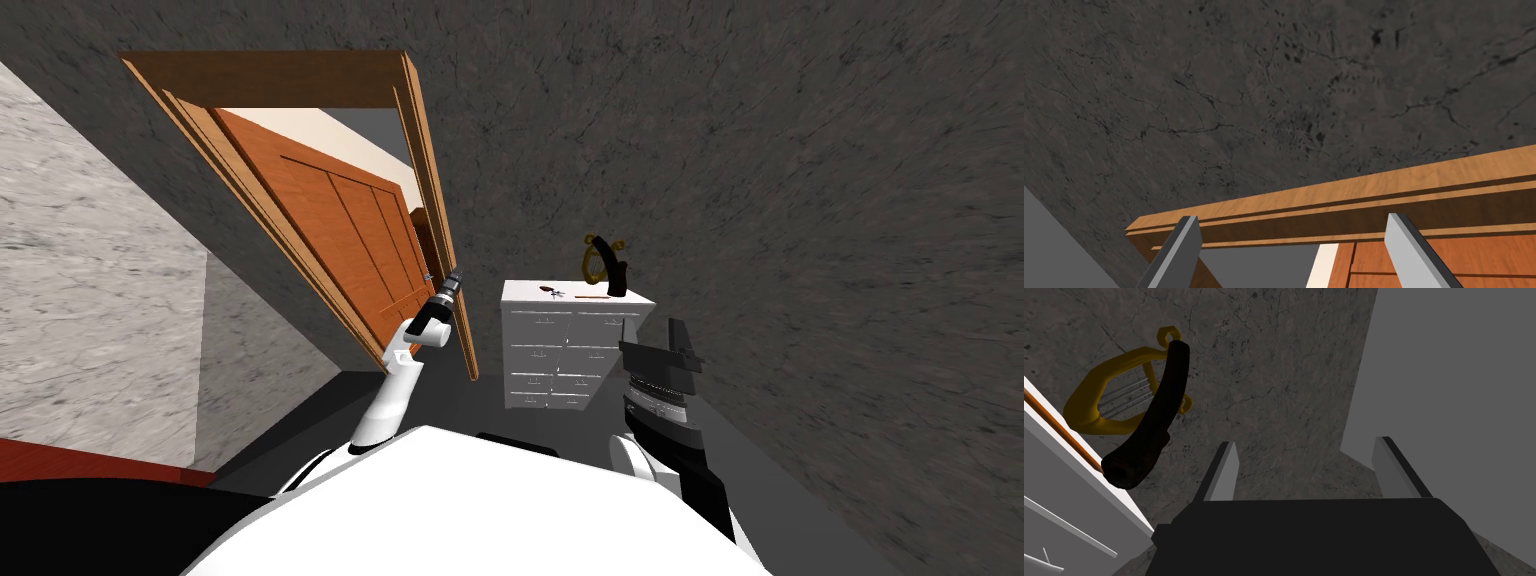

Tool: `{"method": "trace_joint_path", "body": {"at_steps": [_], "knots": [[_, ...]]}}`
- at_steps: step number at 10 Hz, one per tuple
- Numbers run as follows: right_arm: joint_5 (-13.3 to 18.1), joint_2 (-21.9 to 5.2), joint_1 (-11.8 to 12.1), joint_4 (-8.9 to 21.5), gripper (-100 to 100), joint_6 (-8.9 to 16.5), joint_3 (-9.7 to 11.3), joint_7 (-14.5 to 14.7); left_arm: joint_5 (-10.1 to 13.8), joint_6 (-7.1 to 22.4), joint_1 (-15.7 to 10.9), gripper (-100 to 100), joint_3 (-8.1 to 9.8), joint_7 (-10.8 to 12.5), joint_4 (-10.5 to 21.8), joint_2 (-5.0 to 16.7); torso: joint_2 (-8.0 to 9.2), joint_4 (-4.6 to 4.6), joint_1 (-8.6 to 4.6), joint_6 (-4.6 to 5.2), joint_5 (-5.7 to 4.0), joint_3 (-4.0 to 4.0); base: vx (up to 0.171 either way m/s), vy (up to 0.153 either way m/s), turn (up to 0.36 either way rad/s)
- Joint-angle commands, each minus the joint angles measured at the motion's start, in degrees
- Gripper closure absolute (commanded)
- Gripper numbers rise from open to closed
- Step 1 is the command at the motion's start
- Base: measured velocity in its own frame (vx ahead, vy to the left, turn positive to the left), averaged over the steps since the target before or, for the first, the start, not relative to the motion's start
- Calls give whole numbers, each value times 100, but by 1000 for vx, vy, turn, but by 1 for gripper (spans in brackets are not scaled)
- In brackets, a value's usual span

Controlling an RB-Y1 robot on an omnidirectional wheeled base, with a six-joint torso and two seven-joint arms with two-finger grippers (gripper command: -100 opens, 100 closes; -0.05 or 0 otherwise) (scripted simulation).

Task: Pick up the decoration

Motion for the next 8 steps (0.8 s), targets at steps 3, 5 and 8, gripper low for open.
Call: {"method": "trace_joint_path", "body": {"at_steps": [3,5,8], "knots": [[0,0,0,0,0,0,0,0,-11,597,-554,-100,149,-106,412,113,-4,-1,-5,0,-1,-2,-17,20,0],[0,0,0,0,0,0,0,0,-11,916,-683,-100,149,-106,412,113,-4,-1,-5,0,-1,-2,-14,13,-2],[0,0,0,0,0,0,0,0,-19,1408,-1089,-100,236,-174,685,172,-2,0,-8,0,-1,-1,-17,8,1]]}}
